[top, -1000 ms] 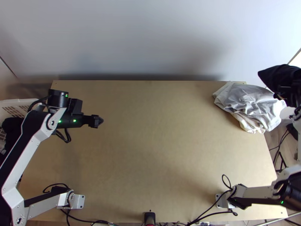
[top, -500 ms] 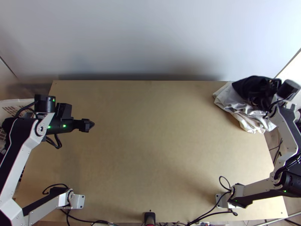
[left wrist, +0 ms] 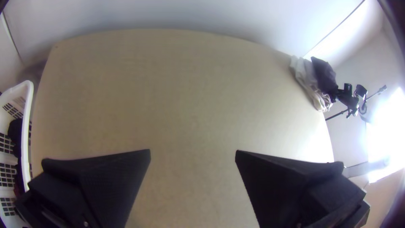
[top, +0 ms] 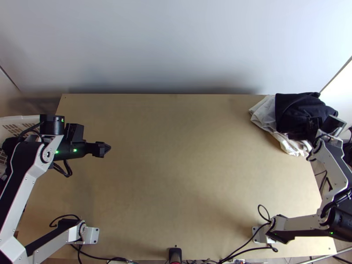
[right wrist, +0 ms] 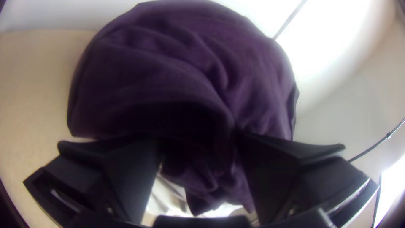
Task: Fold the t-shirt
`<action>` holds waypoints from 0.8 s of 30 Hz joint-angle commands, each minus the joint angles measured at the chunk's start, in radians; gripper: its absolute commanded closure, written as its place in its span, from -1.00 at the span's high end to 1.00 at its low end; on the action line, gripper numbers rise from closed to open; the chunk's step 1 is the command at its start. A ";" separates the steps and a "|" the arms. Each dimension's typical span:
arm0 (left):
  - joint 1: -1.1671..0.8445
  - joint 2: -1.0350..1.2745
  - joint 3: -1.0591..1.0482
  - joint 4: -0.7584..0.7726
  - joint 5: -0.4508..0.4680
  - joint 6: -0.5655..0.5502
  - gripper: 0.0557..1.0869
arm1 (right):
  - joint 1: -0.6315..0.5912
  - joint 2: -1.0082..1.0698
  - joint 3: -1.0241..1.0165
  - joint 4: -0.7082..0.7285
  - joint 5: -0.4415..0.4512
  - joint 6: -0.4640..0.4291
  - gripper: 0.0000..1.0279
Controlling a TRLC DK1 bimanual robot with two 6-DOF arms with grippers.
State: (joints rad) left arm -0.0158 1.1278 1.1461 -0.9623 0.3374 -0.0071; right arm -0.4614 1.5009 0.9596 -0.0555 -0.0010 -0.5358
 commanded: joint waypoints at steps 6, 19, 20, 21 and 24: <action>0.005 -0.054 -0.039 0.004 0.008 -0.016 0.90 | -0.016 -0.171 -0.021 -0.133 -0.086 0.003 0.92; 0.008 -0.112 -0.054 -0.012 0.009 -0.042 0.90 | 0.115 -0.142 0.232 -0.178 -0.131 0.200 0.92; 0.008 -0.120 -0.054 -0.016 0.009 -0.045 0.90 | 0.125 -0.097 0.249 -0.159 -0.129 0.208 0.92; 0.008 -0.128 -0.052 -0.024 0.009 -0.047 0.90 | 0.129 -0.047 0.263 -0.149 -0.129 0.211 0.92; 0.019 -0.163 -0.054 -0.059 0.006 -0.047 0.90 | 0.121 0.105 0.289 -0.119 -0.125 0.223 0.92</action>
State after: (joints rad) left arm -0.0071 1.0142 1.0946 -0.9794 0.3473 -0.0448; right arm -0.3725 1.3869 1.1496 -0.2188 -0.1261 -0.3660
